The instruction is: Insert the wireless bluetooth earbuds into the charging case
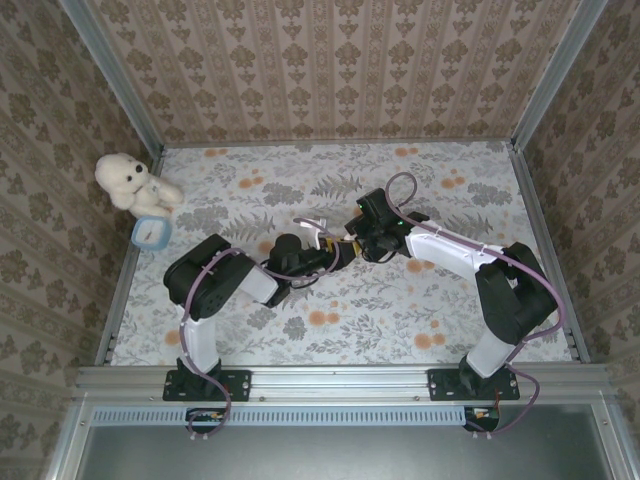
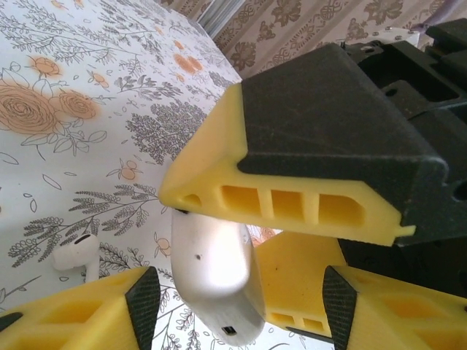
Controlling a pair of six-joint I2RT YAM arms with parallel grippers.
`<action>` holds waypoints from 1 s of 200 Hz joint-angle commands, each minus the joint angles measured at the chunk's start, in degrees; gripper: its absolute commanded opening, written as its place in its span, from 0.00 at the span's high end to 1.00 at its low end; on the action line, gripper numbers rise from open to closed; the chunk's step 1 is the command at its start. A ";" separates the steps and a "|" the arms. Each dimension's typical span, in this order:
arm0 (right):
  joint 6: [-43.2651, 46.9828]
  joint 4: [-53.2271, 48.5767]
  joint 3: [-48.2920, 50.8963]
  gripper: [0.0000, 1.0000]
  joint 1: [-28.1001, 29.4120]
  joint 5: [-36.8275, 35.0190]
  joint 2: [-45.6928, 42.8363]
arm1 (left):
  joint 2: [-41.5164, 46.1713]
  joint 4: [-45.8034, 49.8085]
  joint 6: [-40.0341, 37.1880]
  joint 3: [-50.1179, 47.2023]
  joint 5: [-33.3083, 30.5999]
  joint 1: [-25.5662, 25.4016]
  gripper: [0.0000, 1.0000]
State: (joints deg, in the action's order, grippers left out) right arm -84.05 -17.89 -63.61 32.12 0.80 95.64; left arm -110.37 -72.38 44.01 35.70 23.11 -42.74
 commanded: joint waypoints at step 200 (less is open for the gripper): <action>2.05 -1.41 -3.61 0.14 -2.14 1.52 -5.04 | 1.10 -1.81 0.90 1.91 -0.46 -0.63 0.89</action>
State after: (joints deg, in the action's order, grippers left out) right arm -83.61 -17.78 -64.25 31.33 1.63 94.89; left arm -111.68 -72.77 45.25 37.17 21.21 -43.09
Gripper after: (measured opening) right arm 0.834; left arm 0.229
